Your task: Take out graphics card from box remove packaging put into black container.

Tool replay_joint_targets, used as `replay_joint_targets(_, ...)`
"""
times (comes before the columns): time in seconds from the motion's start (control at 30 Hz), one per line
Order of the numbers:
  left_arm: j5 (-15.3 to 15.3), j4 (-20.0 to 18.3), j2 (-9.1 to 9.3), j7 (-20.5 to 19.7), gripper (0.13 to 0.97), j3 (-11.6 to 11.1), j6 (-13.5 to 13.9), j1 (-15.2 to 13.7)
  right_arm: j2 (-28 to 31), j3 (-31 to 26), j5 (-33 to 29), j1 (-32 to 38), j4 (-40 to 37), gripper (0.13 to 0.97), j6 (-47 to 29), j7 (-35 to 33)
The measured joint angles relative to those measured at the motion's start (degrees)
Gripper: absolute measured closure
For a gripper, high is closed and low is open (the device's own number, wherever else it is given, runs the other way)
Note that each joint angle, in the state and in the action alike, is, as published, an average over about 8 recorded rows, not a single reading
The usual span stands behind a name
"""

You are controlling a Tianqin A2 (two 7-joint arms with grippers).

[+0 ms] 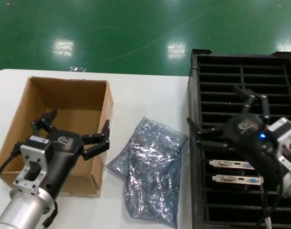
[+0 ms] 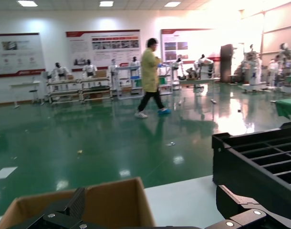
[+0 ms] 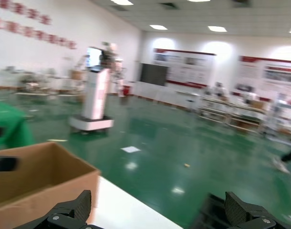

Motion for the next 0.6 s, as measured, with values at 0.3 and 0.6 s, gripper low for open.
replay_joint_targets(0.3, -9.4, 1.9, -1.27, 5.9, 0.132, 1.5, -6.2, 2.8, -3.3, 5.4, 5.5, -8.3, -1.1, 0.129, 10.2, -4.2)
replay_joint_targets(0.6, -16.9, 3.4, -2.29, 10.7, 0.132, 2.6, -11.2, 5.0, -5.9, 9.8, 9.8, -14.9, -2.0, 0.129, 18.3, -7.6)
